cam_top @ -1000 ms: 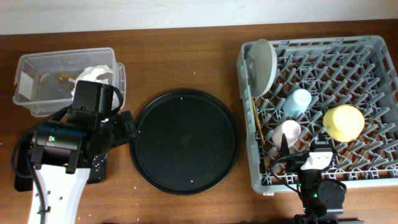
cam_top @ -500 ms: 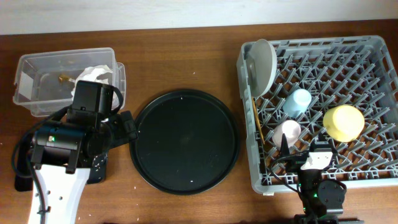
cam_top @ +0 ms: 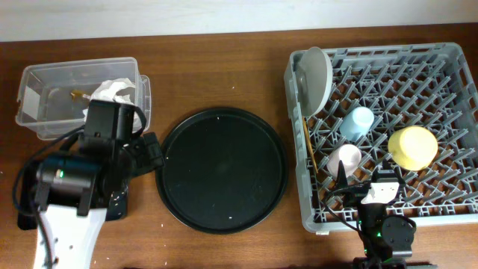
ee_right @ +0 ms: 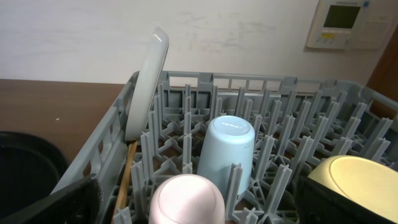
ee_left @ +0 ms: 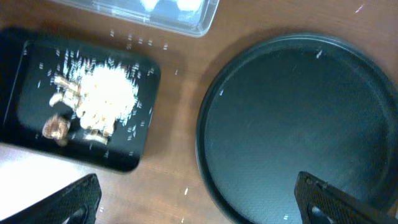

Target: Sort waste into correct bins and load items into the dishwasher rack

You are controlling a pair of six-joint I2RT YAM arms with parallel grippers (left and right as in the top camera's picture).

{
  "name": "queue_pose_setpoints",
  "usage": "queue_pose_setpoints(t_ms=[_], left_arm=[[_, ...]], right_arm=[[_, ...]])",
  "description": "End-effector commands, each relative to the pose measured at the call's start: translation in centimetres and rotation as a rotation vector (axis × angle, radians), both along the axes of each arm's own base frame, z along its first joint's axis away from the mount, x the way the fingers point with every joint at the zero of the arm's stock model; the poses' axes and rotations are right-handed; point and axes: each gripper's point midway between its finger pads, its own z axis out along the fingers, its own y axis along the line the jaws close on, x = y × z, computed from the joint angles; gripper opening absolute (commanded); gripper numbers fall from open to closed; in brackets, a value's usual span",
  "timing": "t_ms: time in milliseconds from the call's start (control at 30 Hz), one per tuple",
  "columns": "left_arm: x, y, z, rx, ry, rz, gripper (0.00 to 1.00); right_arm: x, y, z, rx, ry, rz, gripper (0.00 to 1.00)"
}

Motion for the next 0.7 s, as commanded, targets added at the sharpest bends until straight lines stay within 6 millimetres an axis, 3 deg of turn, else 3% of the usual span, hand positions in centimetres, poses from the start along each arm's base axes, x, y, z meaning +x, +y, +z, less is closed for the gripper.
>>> queue_pose_setpoints(t_ms=[0,167,333,567,667], left_arm=[[-0.1,0.3,0.3,0.035,-0.138,-0.085,0.99],[0.8,-3.0,-2.6,-0.013,-0.353,-0.350,0.99],[0.1,-3.0,-7.6,-0.018,-0.343,-0.359,0.99],[-1.9,-0.4,-8.3,0.099,-0.460,-0.359,0.99],[-1.9,-1.7,-9.1,0.147,-0.540,-0.513,0.99]], right_arm=[[0.0,-0.2,-0.3,0.000,0.001,-0.011,0.99],[0.0,-0.2,-0.3,0.000,0.001,-0.011,0.99],[0.0,-0.2,-0.3,0.000,0.001,-0.011,0.99],[0.0,-0.2,-0.3,0.000,0.001,-0.011,0.99],[0.0,-0.2,-0.3,0.000,0.001,-0.011,0.99]])
